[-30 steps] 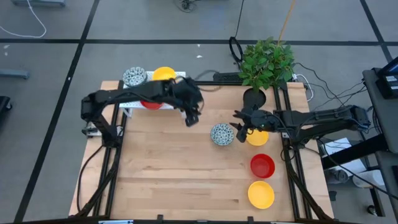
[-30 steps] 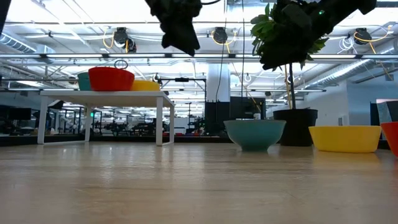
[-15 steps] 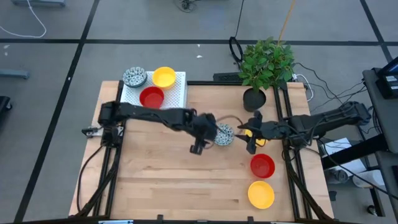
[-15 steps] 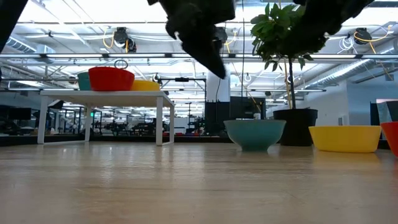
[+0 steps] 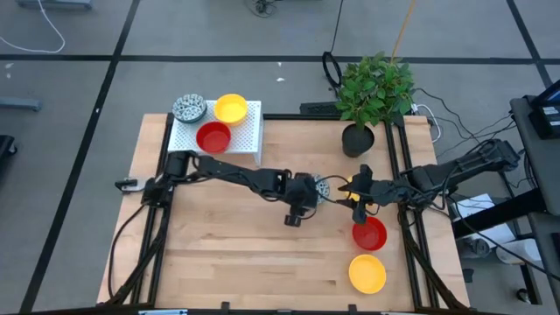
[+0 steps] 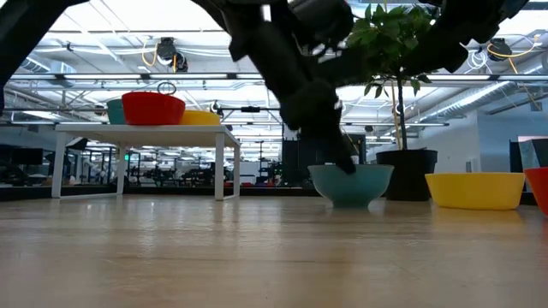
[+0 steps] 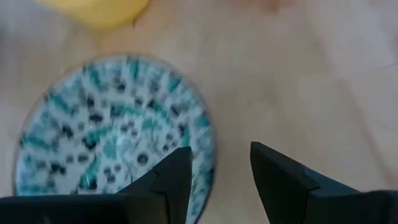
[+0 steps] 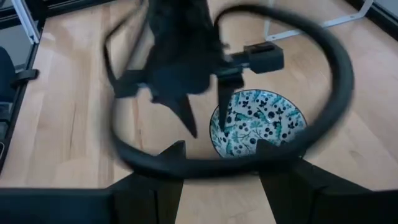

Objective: Pick & Place Mini bowls
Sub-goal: Stack the blue patterned bowl on top of the blue patterned bowl on the shelf

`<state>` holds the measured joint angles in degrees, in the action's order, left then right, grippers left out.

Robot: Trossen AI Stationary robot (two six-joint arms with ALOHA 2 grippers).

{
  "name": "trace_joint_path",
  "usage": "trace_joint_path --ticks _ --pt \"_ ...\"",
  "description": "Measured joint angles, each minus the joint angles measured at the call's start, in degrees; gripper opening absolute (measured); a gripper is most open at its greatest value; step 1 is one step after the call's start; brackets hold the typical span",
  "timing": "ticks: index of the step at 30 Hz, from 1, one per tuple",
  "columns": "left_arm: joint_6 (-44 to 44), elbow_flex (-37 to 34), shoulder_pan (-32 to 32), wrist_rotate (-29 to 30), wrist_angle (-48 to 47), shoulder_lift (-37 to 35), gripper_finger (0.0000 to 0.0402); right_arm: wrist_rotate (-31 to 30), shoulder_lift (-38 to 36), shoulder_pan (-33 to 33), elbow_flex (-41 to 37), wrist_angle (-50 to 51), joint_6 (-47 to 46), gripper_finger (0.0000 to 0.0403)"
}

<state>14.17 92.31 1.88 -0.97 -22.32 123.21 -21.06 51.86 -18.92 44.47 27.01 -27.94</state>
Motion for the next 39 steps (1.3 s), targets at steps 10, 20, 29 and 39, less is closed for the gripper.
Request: trace_joint_path --ticks 10,20,29,39 --pt "-7.40 0.00 -0.55 9.34 0.14 1.91 0.0104 -0.13 0.00 0.04 0.00 -0.16 -0.09 0.0187" --pt "-12.39 0.09 -1.11 11.72 0.34 1.53 0.0022 -0.13 0.00 0.04 0.00 -0.16 -0.07 0.0187" --pt "-12.08 -0.02 -0.32 9.49 1.25 -0.55 0.0013 -0.13 0.00 0.04 0.00 -0.15 0.28 0.0187" --pt "-11.48 -0.07 0.02 13.81 -0.17 -7.73 0.0011 -0.15 0.02 0.04 0.00 -0.11 0.31 0.0187"
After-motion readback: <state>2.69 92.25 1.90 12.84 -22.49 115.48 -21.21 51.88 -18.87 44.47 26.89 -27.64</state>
